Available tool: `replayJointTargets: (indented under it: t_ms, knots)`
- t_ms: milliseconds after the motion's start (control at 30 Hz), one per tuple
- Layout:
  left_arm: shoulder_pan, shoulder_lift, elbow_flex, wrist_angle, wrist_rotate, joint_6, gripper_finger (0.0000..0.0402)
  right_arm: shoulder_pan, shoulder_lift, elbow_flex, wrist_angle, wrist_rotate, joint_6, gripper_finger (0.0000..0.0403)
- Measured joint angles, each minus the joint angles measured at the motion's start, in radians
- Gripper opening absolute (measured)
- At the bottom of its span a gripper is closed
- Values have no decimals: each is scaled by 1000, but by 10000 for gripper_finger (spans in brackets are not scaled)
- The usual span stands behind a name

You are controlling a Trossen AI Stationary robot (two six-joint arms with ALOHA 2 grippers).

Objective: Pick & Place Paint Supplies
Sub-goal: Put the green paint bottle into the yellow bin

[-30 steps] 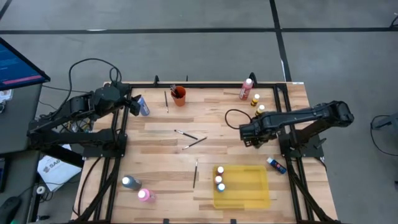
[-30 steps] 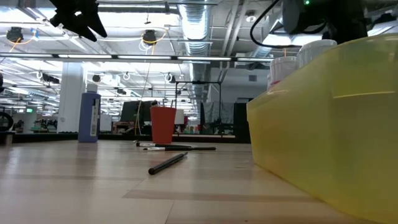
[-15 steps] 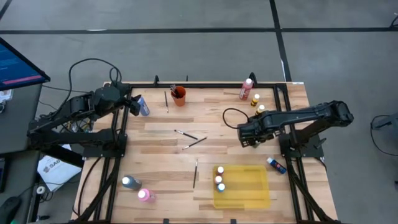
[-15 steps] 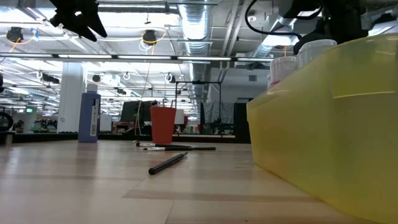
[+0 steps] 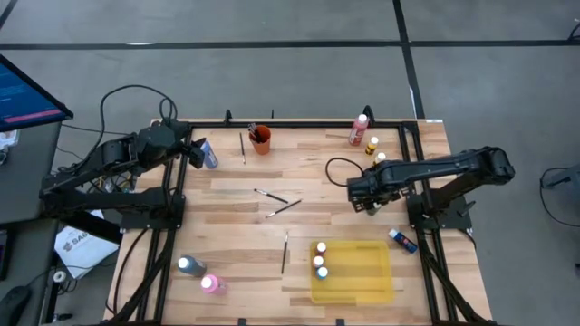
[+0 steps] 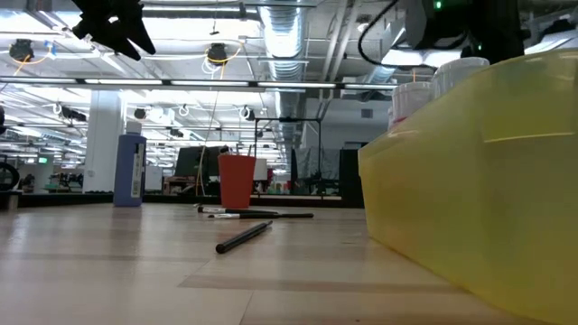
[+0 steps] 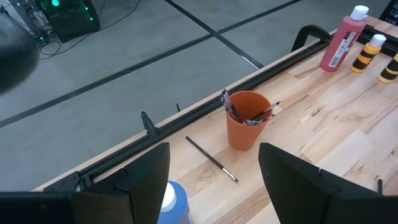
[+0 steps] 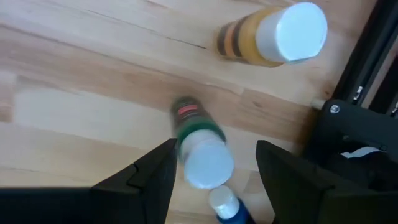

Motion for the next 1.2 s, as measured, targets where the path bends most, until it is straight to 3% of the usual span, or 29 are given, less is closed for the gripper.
replayJointTargets:
  t_ms: [600,700,867,1200]
  knots:
    - [0,0,0,0,0,0,237,10,-1,-72,109,-20,-17,194]
    - [0,0,0,0,0,0,237,8,-1,-72,109,-22,-17,174]
    - [0,0,0,0,-1,0,237,5,-4,-67,110,-22,-15,109]
    - [0,0,0,0,-3,7,237,9,1,9,99,-27,-8,110]
